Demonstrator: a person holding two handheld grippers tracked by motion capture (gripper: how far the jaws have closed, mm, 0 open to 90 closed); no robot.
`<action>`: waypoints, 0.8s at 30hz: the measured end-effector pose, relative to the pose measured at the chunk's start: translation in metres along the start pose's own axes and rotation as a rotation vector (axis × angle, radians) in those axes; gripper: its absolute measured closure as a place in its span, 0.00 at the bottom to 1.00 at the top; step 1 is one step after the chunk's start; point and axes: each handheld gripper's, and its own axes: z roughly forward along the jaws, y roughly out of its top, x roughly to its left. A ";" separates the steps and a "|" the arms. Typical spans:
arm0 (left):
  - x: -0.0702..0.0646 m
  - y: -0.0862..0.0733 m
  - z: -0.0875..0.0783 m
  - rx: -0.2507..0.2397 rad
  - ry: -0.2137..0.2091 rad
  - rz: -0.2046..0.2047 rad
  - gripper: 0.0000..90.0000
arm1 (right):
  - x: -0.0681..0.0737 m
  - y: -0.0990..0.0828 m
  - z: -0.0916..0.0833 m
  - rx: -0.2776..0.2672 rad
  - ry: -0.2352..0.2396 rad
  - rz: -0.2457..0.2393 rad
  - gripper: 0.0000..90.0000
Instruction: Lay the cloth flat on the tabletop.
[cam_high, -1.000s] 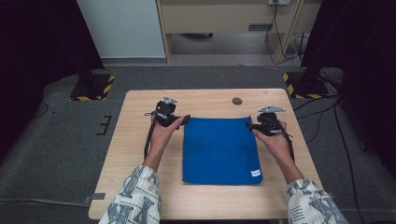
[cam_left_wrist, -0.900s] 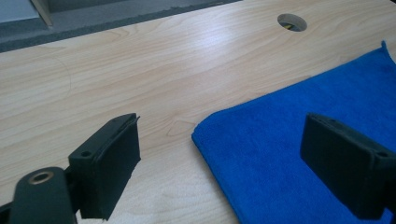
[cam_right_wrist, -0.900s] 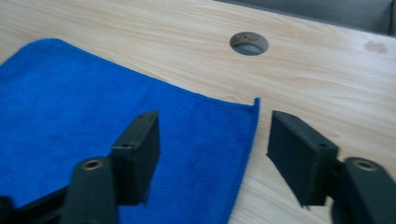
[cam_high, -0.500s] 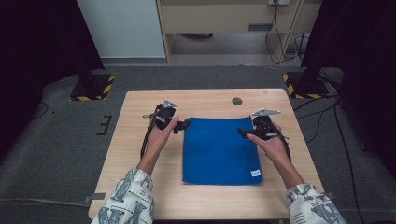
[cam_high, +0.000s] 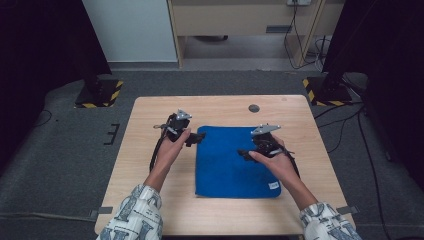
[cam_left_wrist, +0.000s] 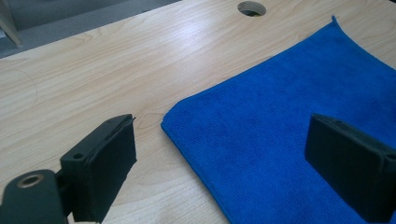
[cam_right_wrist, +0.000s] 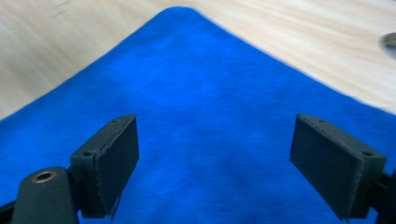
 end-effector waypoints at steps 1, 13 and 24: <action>0.000 0.000 -0.002 -0.006 0.000 0.000 0.09 | 0.003 0.000 0.001 0.007 0.014 0.002 0.17; 0.004 -0.012 -0.007 -0.022 -0.040 -0.016 0.09 | 0.040 0.001 0.012 0.025 0.094 -0.056 0.21; 0.015 -0.029 -0.017 -0.047 -0.056 -0.049 0.09 | 0.069 -0.001 0.019 0.038 0.134 -0.122 0.35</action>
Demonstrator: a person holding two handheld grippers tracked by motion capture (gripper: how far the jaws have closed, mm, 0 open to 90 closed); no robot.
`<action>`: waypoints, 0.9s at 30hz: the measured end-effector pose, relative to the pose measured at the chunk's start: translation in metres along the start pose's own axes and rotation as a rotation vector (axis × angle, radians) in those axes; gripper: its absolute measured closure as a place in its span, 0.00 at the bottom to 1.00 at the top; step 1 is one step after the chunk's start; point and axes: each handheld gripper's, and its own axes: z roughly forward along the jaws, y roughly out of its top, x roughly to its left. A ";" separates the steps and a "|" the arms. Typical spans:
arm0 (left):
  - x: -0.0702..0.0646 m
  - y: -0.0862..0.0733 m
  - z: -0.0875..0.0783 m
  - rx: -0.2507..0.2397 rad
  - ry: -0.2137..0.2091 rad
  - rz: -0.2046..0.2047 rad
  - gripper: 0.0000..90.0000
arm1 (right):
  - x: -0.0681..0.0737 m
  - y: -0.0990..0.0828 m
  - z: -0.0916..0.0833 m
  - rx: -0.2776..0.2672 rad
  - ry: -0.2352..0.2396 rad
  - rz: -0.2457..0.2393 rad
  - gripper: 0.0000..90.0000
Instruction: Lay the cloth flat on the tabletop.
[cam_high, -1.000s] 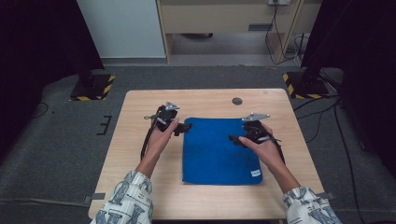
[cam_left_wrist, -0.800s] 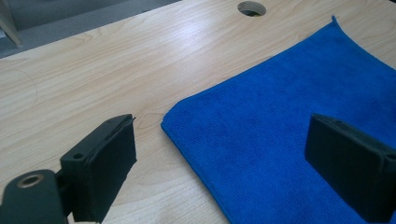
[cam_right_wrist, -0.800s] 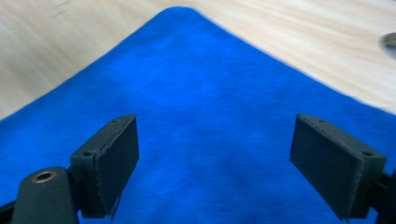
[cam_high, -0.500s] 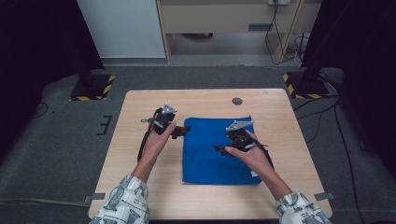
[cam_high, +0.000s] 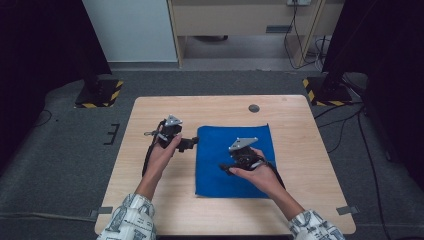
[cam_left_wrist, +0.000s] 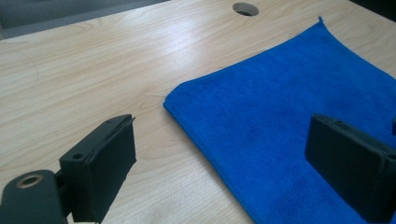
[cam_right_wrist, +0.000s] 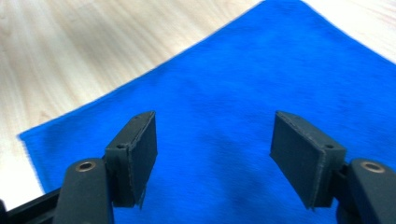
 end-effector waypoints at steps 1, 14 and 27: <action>0.001 -0.002 -0.001 -0.002 -0.001 -0.008 0.09 | 0.004 0.000 0.001 -0.003 0.008 -0.003 0.37; 0.015 -0.022 -0.016 0.045 0.023 -0.015 0.09 | 0.043 0.000 0.012 -0.017 0.056 -0.076 0.57; 0.023 -0.030 -0.022 0.052 0.038 -0.032 0.09 | 0.081 -0.004 0.025 -0.004 0.139 -0.097 0.56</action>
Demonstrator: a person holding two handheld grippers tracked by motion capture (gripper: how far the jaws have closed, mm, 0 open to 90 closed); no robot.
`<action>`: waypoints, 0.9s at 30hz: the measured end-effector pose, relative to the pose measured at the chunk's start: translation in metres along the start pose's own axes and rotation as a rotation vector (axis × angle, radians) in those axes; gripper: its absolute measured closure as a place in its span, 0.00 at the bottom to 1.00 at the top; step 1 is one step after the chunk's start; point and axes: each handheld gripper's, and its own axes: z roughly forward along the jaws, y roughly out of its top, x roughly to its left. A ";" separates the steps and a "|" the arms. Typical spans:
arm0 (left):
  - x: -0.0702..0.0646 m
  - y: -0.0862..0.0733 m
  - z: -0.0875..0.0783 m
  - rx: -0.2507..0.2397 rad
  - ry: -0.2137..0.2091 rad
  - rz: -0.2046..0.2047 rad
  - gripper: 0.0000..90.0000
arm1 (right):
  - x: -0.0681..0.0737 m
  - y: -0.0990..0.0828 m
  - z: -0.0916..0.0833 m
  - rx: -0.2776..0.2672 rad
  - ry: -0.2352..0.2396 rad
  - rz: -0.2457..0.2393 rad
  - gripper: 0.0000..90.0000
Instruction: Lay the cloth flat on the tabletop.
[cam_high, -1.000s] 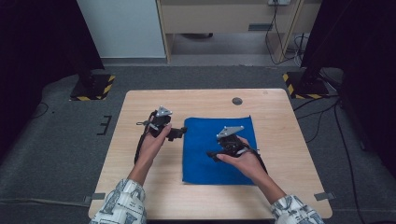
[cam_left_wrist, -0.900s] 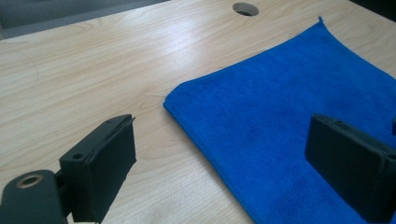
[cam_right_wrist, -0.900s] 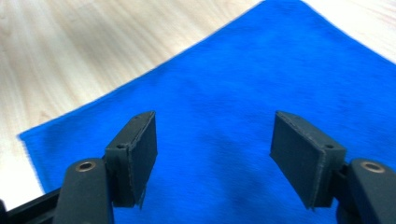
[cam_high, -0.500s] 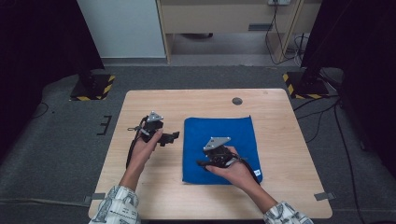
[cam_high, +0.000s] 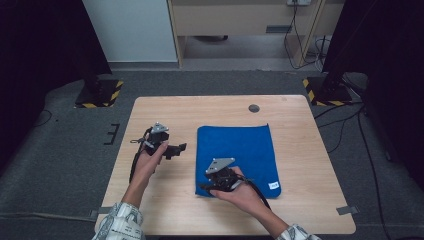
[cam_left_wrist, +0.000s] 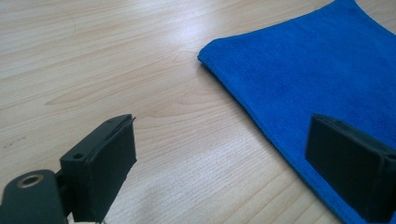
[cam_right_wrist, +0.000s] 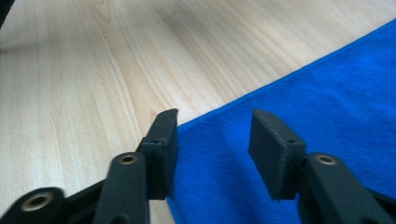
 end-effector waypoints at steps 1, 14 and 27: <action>-0.001 0.000 0.000 -0.001 -0.001 -0.001 0.09 | 0.001 0.000 0.001 0.004 0.005 0.003 0.56; -0.012 0.005 0.002 0.000 -0.024 0.019 0.09 | 0.032 0.001 0.025 0.055 -0.029 -0.031 0.42; -0.015 0.012 0.012 0.008 -0.016 0.039 0.10 | 0.025 -0.005 0.026 0.092 -0.101 -0.033 0.81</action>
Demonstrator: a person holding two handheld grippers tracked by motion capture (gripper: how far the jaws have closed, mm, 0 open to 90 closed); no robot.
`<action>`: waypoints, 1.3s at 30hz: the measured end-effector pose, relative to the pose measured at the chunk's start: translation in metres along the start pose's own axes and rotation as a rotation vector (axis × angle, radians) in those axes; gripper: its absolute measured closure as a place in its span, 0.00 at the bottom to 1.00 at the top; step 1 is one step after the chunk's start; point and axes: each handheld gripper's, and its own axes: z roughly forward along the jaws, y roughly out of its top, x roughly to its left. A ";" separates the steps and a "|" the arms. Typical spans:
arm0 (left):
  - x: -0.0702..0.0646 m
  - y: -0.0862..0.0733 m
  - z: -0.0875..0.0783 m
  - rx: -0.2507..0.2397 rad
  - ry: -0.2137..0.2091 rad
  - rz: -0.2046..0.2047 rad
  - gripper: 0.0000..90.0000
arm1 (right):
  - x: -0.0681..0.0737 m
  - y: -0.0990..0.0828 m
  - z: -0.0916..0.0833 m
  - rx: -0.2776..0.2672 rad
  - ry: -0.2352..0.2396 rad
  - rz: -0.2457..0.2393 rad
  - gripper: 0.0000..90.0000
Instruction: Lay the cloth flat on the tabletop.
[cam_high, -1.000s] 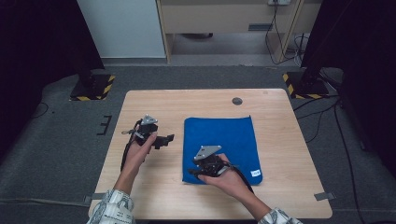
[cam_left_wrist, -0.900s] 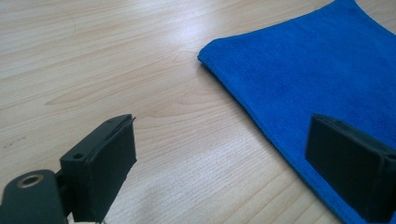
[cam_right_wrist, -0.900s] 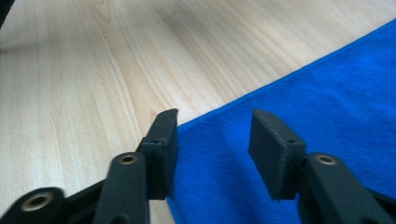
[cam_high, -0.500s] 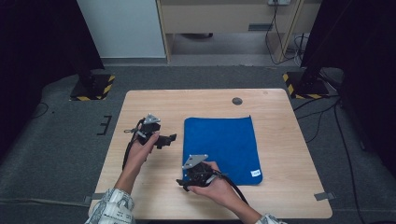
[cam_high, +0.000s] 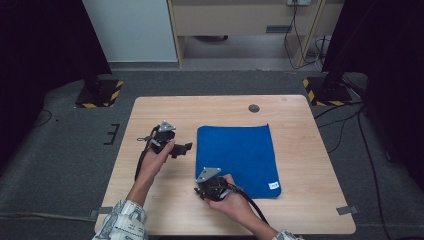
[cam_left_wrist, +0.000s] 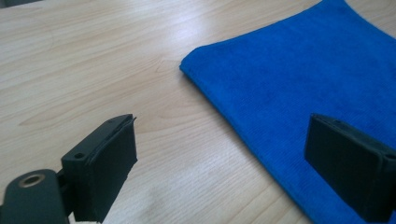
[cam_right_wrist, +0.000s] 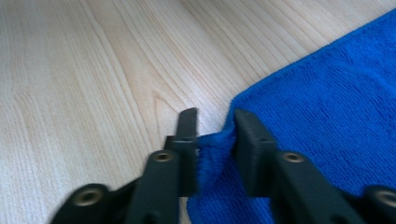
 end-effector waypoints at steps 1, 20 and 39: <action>0.000 0.002 0.001 0.000 -0.002 0.005 0.10 | -0.001 0.000 0.000 0.002 0.001 0.008 0.86; 0.013 0.015 0.049 0.046 0.008 -0.025 0.18 | 0.010 0.006 -0.001 -0.055 0.072 0.085 0.93; 0.023 0.013 0.077 0.107 0.032 0.022 0.30 | 0.016 0.004 0.000 -0.063 0.121 0.080 0.92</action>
